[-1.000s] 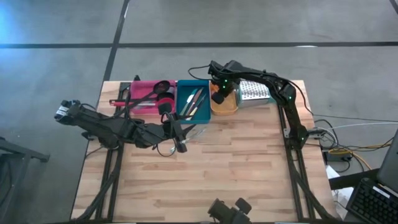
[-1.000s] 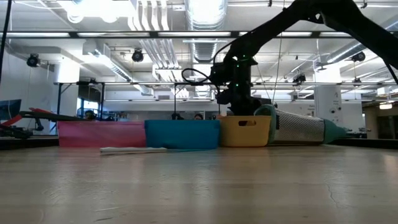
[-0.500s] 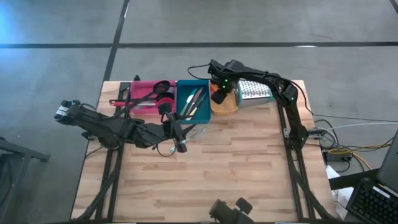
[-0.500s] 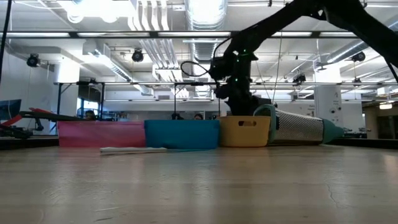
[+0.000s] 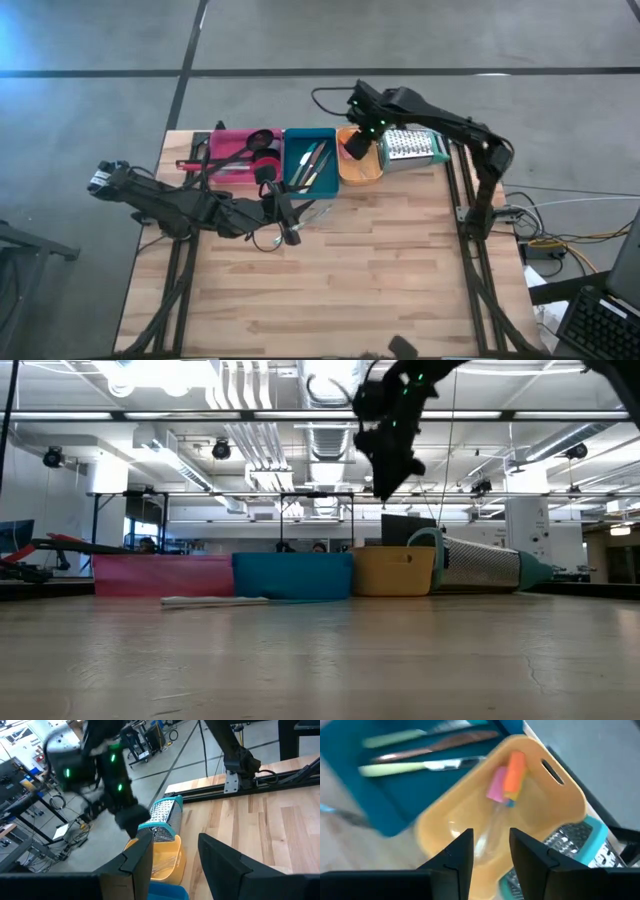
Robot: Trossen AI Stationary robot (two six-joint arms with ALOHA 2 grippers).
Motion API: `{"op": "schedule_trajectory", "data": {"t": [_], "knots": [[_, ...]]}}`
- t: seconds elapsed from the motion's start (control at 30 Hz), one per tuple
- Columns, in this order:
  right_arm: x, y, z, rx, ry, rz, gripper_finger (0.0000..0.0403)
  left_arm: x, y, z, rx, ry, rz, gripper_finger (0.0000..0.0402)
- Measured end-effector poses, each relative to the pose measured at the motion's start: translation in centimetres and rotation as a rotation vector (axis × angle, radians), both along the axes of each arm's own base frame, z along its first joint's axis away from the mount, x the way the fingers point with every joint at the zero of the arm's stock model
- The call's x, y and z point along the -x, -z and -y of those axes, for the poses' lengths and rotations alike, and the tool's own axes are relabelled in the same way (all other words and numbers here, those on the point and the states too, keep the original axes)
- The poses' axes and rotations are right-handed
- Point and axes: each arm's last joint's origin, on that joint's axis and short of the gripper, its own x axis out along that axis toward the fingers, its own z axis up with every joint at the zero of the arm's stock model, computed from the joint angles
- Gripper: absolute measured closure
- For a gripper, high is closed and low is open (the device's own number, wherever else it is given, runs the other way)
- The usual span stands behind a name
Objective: Pick & Place Kitchen Items
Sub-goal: Put the blue knife into the blue bin
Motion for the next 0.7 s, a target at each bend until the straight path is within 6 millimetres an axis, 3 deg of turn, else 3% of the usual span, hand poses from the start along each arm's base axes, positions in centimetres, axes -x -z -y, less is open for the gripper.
{"op": "schedule_trajectory", "data": {"t": [0.17, 0.3, 0.47, 0.7], "knots": [[1.0, -3.2, -4.7, 0.068, -0.08, 0.067, 0.0302, 0.0, 0.0, 0.0, 0.0, 0.0, 0.0, 0.0241], [1.9, -4.4, -8.7, 0.193, -0.113, 0.047, 0.0318, 0.0, 0.0, 0.0, 0.0, 0.0, 0.0, 0.0241], [3.4, -4.6, -13.7, 0.221, -0.17, 0.066, 0.0346, 0.0, 0.0, 0.0, -0.001, 0.0, -0.003, 0.0241], [5.9, -3.4, -19.7, 0.275, -0.251, 0.094, 0.0385, 0.0, 0.0, 0.0, -0.014, 0.002, -0.005, 0.0241]]}}
